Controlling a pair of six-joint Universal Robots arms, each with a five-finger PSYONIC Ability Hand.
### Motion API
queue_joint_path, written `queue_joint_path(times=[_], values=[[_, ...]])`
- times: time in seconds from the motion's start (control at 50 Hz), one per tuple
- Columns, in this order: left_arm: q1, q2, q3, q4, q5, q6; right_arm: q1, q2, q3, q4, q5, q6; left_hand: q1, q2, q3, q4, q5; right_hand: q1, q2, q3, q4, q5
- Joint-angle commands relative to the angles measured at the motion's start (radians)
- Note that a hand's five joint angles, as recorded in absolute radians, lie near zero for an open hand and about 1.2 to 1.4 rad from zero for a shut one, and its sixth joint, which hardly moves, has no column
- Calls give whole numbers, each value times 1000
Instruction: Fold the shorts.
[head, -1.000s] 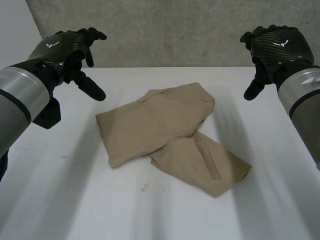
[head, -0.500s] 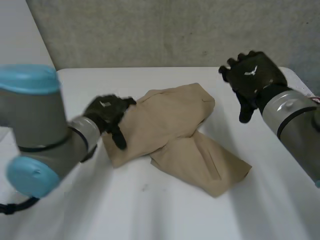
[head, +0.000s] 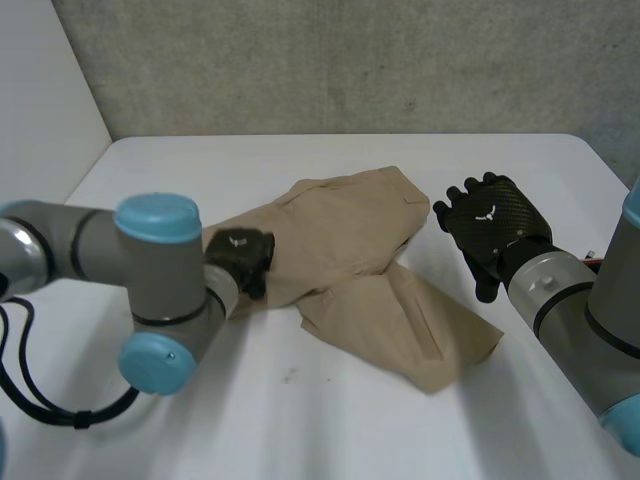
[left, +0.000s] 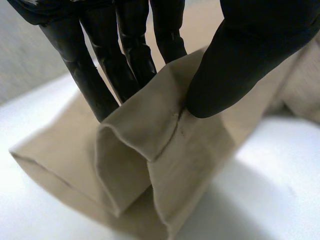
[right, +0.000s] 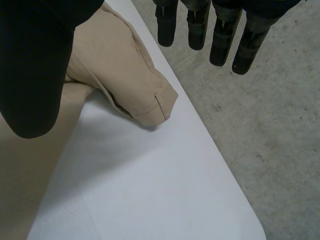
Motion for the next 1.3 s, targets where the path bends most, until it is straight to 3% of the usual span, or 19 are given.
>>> queue_joint_path(times=[0.02, 0.18, 0.3, 0.42, 0.74, 0.84, 0.92, 0.94, 1.02, 1.14, 1.16, 1.18, 1.3], values=[[10, 206, 3, 74, -50, -9, 0, -12, -1, -1, 1, 0, 255, 214, 238, 225, 256, 9, -39, -31, -50, -46], [-26, 406, 52, 143, -54, -3, -3, -20, -18, -30, 64, 22, 255, 214, 238, 225, 256, 9, -39, -31, -50, -46], [-86, 454, 132, 146, -54, -4, -46, -20, -32, -50, 139, 150, 255, 214, 238, 225, 256, 9, -39, -31, -50, -46], [-174, 488, 199, 149, -54, -3, -103, -25, -38, -41, 113, 310, 255, 214, 238, 225, 256, 9, -39, -31, -50, -46], [-270, 451, 300, 149, -61, -4, -112, -18, -26, 7, 61, 324, 255, 214, 238, 225, 256, 9, -39, -31, -50, -46], [-249, 452, 287, 152, -67, -4, -107, -17, -27, 7, 59, 319, 255, 214, 238, 225, 256, 9, -39, -31, -50, -46], [-125, 419, 267, 152, -70, -4, -107, -14, -27, 7, 58, 319, 255, 214, 238, 225, 256, 9, -39, -31, -50, -46], [-43, 381, 261, 152, -71, -6, -107, -12, -27, 7, 56, 319, 255, 214, 238, 225, 256, 9, -39, -31, -50, -46], [73, 247, 257, 162, -61, -4, -106, -12, -27, 7, 56, 316, 255, 214, 238, 225, 256, 9, -39, -31, -50, -46], [95, 80, 253, 255, -28, 2, -106, -14, -27, 7, 58, 313, 255, 214, 238, 225, 256, 9, -39, -31, -50, -46], [114, -27, 239, 339, 19, 15, -104, -14, -27, 7, 58, 313, -512, -553, -529, -541, -511, 9, -39, -31, -50, -46], [119, -49, 236, 356, 25, 28, -104, -14, -26, 7, 58, 312, -688, -729, -705, -718, -687, 9, -39, -31, -50, -46], [145, -72, 193, 375, 33, 156, -101, -32, -26, 8, 58, 309, -839, -881, -856, -869, -838, 9, -39, -31, -50, -46]])
